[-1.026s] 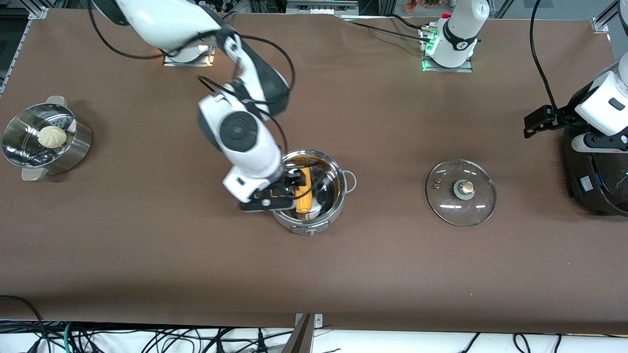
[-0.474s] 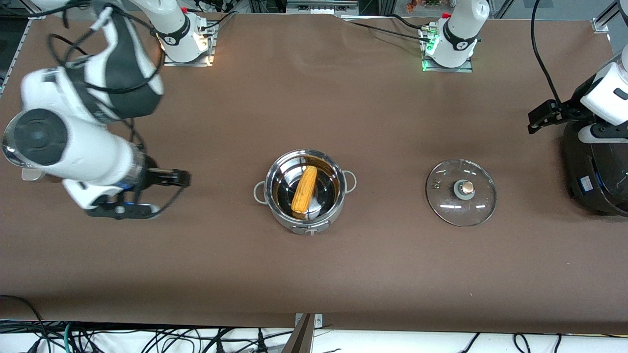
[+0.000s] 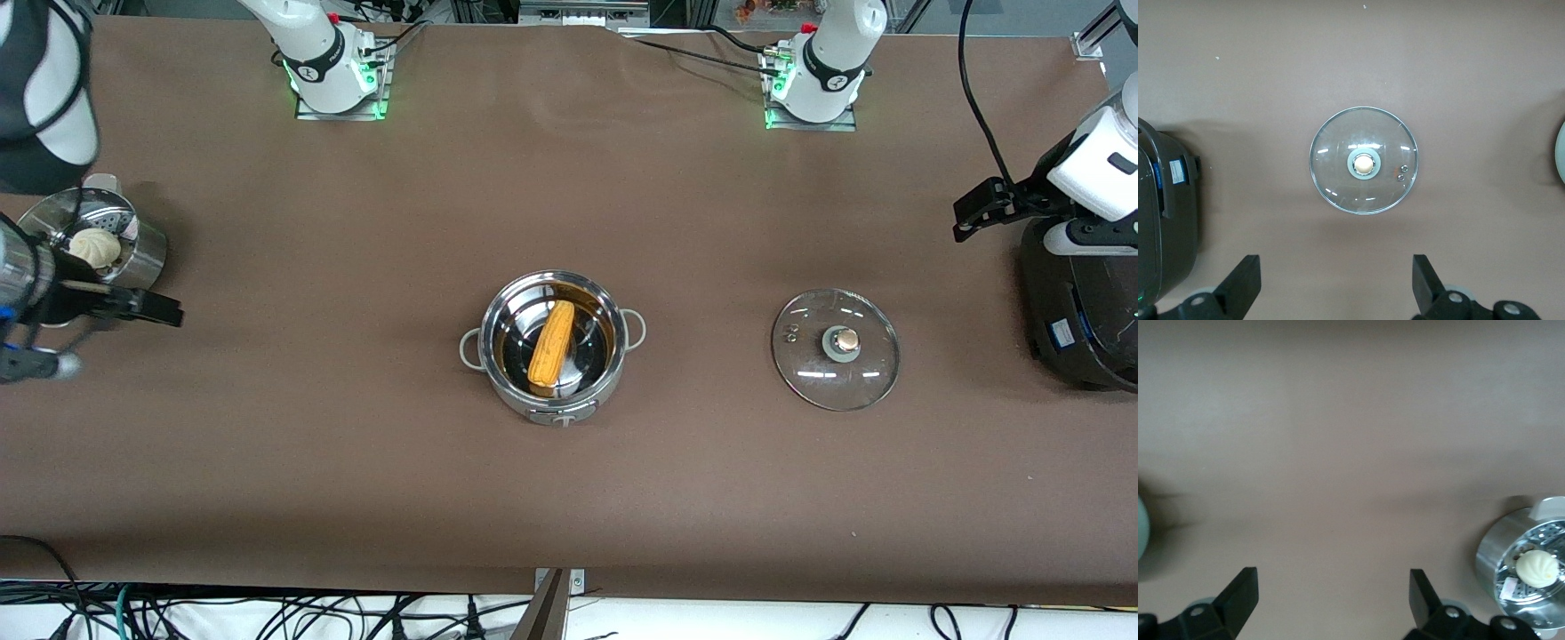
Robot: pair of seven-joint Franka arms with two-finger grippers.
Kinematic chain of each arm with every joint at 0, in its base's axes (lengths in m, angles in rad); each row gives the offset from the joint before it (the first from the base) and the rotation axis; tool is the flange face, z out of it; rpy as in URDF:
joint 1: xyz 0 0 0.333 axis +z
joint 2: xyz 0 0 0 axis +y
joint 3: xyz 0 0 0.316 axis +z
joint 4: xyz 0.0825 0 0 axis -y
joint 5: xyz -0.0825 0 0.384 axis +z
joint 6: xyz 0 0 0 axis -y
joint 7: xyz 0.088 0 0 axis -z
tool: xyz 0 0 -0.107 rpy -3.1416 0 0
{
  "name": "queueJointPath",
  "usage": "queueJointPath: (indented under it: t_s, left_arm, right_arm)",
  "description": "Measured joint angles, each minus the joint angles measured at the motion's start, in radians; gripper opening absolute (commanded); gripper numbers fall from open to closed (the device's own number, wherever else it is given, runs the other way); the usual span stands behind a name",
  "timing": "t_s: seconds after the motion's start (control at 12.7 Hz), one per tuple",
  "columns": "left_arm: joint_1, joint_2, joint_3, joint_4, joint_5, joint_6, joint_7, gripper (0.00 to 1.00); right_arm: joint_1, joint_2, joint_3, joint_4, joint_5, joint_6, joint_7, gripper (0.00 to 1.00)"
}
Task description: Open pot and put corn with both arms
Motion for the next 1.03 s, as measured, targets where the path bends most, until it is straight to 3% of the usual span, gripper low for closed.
queueJointPath:
  t_s: [0.24,0.47,0.63,1.03]
  left_arm:
    - [-0.001,0.000,-0.001,0.000,0.000,-0.004,0.000,1.00]
    - [-0.003,0.000,-0.011,0.000,0.000,-0.004,-0.001,1.00]
    - [-0.003,0.000,-0.012,0.000,0.000,-0.004,-0.001,1.00]
    - [-0.003,0.000,-0.012,0.000,0.000,-0.004,-0.001,1.00]
  right_arm:
    - [-0.019,-0.177,-0.006,-0.243,0.000,0.068,0.000,1.00]
    - [-0.037,-0.296,-0.006,-0.335,0.000,0.070,-0.010,1.00]
    - [-0.038,-0.311,-0.006,-0.358,0.000,0.062,-0.020,1.00]
    - [-0.040,-0.246,-0.010,-0.340,0.000,0.070,-0.029,1.00]
